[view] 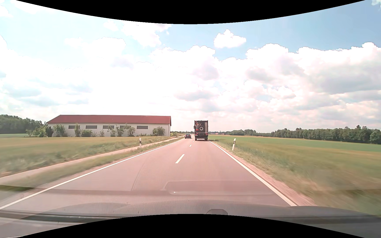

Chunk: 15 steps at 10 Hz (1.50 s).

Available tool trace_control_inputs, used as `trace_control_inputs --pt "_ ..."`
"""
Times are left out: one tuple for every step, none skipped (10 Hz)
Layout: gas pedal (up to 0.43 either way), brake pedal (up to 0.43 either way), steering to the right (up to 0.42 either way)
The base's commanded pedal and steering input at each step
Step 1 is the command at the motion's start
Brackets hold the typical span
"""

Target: Follow the waypoints while adhering to traffic rules and regulations

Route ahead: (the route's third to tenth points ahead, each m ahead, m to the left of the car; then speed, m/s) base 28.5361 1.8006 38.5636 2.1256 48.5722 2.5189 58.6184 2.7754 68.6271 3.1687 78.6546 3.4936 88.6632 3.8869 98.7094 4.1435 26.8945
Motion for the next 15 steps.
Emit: trace_control_inputs --pt "0.429 0.000 -0.005" --pt "0.441 0.000 -0.006" --pt "0.441 0.000 -0.008" --pt "0.441 0.000 -0.010" --pt "0.441 0.000 -0.012" --pt "0.441 0.000 -0.013" --pt "0.429 0.000 -0.013" --pt "0.390 0.000 -0.014" --pt "0.390 0.000 -0.013" --pt "0.390 0.000 -0.013" --pt "0.390 0.000 -0.013" --pt "0.390 0.000 -0.012" --pt "0.390 0.000 -0.011" --pt "0.390 0.000 -0.010" --pt "0.390 0.000 -0.009"
